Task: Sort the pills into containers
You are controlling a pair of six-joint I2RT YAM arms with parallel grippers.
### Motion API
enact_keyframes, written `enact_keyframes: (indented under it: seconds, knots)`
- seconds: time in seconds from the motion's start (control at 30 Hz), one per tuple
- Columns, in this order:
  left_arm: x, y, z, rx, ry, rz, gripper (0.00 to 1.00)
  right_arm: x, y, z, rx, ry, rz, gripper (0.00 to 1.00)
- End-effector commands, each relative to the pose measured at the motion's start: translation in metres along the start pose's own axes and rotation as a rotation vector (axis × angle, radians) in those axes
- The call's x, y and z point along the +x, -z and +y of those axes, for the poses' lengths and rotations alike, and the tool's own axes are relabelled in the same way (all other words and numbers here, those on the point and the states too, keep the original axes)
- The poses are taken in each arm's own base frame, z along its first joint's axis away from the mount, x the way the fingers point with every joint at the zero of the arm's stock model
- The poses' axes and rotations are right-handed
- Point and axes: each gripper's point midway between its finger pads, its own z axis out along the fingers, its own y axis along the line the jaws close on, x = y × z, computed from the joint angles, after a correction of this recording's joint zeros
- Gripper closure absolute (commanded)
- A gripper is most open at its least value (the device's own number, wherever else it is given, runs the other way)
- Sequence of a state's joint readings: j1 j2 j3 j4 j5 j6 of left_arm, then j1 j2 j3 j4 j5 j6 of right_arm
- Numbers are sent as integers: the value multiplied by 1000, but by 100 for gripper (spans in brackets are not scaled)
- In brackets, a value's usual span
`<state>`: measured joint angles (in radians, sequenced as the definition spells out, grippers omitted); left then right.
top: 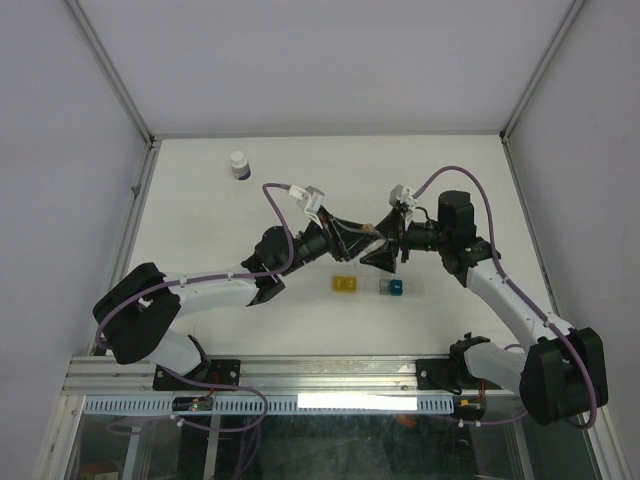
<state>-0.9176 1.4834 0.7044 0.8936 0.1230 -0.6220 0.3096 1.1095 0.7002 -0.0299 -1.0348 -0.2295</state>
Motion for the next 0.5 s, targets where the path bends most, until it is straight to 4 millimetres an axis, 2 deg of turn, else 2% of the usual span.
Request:
enact_keyframes:
  seconds: [0.0, 0.17, 0.23, 0.3, 0.37, 0.47]
  knots:
    - [-46, -5, -39, 96, 1, -136, 100, -13, -2, 2, -12, 32, -39, 25]
    - [-46, -4, -38, 93, 2, -139, 100, -12, -3, 3, -19, 25, -38, 30]
    - [-46, -4, -39, 94, 2, -140, 100, -12, -4, 4, -23, 24, -38, 36]
    - [-46, -4, -39, 96, 6, -137, 100, -14, -4, 5, -34, 23, -39, 50]
    - [-46, -4, -40, 101, 10, -134, 99, -16, -3, 8, -47, 19, -39, 70]
    - [-42, -4, -40, 99, 20, -119, 77, -18, -2, 12, -80, 10, -39, 95]
